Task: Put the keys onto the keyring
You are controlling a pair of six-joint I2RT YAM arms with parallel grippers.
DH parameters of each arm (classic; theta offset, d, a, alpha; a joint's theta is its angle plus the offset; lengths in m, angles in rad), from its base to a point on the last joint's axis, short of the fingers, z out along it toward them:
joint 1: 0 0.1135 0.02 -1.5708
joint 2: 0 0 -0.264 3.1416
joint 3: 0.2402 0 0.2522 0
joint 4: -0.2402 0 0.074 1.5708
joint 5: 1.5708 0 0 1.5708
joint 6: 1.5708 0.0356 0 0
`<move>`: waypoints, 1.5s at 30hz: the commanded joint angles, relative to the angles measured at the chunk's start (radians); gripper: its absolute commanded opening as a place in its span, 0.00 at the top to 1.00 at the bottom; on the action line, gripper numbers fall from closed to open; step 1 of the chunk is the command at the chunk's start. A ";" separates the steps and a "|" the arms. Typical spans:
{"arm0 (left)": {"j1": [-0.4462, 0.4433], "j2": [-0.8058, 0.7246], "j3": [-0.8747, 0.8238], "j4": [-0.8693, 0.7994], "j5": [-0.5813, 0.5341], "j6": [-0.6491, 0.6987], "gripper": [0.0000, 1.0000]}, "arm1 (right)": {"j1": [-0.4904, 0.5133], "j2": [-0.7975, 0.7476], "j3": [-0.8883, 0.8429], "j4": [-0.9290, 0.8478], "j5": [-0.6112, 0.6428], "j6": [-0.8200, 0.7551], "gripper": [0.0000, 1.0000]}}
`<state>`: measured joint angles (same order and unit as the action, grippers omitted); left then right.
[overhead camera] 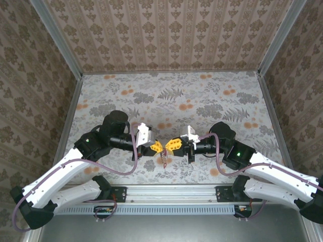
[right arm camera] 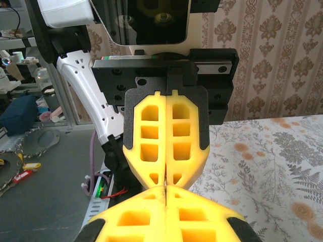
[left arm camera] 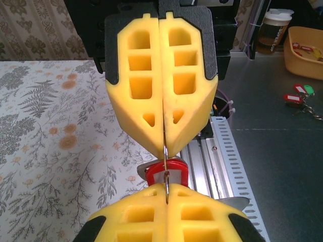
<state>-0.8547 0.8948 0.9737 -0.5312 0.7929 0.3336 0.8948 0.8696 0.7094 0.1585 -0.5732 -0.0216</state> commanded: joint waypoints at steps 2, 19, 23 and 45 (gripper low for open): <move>0.004 -0.013 0.003 0.022 0.027 0.004 1.00 | 0.003 -0.004 -0.009 0.035 -0.009 0.014 1.00; 0.002 -0.018 0.003 0.026 0.027 0.002 1.00 | 0.004 0.022 -0.005 0.043 -0.042 0.020 1.00; 0.002 -0.021 0.002 0.028 0.025 0.001 1.00 | 0.006 0.025 -0.003 0.038 -0.052 0.022 1.00; 0.007 -0.023 0.002 0.038 0.042 -0.012 1.00 | 0.017 0.012 -0.003 -0.015 -0.074 -0.036 1.00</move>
<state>-0.8547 0.8944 0.9737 -0.5331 0.7952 0.3336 0.8989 0.8967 0.7094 0.1757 -0.6090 -0.0273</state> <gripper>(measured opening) 0.047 0.068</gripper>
